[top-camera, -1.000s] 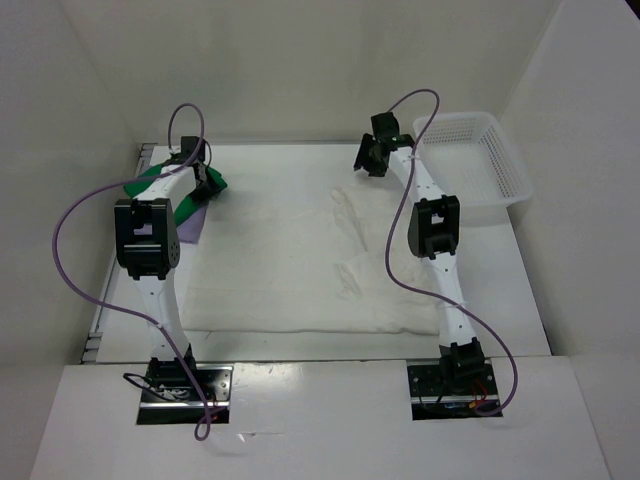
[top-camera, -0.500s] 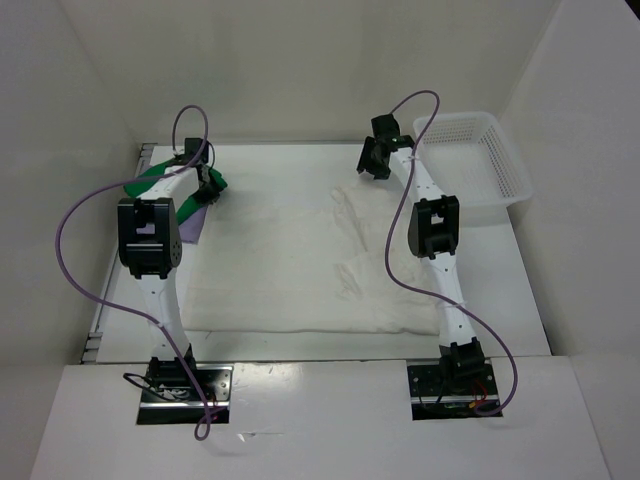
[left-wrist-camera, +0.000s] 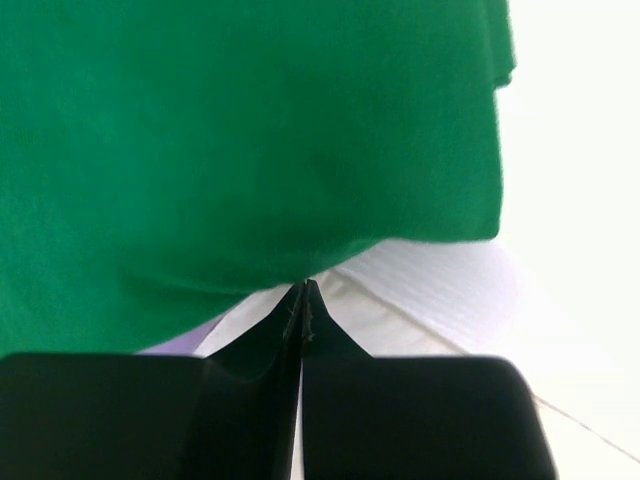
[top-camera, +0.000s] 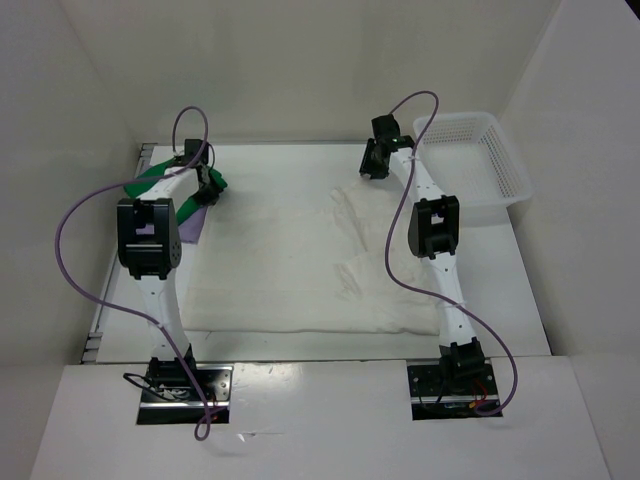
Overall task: Fold and stack the t-shirts
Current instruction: Grap the side of the flattened tshirt furthest away from the robot with both arms
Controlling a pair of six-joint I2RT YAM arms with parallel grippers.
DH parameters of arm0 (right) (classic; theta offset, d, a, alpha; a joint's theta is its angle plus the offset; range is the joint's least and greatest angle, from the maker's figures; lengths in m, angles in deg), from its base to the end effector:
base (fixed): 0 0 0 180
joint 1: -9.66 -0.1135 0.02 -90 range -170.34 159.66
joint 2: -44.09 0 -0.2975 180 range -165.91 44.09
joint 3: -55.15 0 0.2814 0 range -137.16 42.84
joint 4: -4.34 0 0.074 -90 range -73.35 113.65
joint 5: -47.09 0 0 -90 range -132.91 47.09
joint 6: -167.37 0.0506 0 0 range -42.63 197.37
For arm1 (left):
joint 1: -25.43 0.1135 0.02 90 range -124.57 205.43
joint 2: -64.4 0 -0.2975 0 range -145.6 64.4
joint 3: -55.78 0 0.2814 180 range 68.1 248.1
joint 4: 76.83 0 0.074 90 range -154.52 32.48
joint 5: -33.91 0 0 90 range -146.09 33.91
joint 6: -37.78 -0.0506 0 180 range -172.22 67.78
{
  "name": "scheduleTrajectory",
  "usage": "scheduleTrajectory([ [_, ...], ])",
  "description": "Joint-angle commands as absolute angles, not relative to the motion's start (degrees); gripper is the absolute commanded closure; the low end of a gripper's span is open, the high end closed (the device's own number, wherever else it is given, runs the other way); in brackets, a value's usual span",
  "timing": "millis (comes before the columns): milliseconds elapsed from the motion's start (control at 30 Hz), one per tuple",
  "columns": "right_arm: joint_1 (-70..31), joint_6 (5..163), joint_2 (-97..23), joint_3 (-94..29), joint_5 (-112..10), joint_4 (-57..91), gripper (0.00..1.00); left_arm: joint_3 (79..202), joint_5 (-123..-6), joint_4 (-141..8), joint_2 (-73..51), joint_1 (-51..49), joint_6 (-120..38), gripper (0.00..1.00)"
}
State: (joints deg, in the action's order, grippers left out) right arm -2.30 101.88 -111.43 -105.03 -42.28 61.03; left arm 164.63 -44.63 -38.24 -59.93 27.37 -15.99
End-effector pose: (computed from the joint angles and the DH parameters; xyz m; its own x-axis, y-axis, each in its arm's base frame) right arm 0.6339 0.1337 0.1614 -0.7849 0.2578 -0.5634 0.1374 0.9591 0.2474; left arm 0.5308 0.0280 0.1840 -0.5643 -0.5987 -0.5684 -0.5991 0.7707 -0.2170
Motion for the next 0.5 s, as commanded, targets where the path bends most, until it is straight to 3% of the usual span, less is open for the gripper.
scheduleTrajectory([
  [0,-2.38,101.19,-113.14,-107.27,-43.78,62.0,0.6,163.46,-45.2,-39.21,-55.75,27.1,-15.66,1.0],
  [167,-1.85,102.33,-113.14,-110.26,-43.78,63.31,0.93,161.53,-45.9,-39.82,-51.8,27.1,-15.13,1.0],
  [267,-1.23,102.86,-111.39,-110.79,-45.1,63.32,1.0,160.91,-47.39,-40.52,-49.6,27.1,-14.6,1.0],
  [467,1.04,103.38,-102.72,-109.57,-45.72,64.37,1.0,157.67,-50.29,-41.05,-45.38,27.63,-14.6,1.0],
])
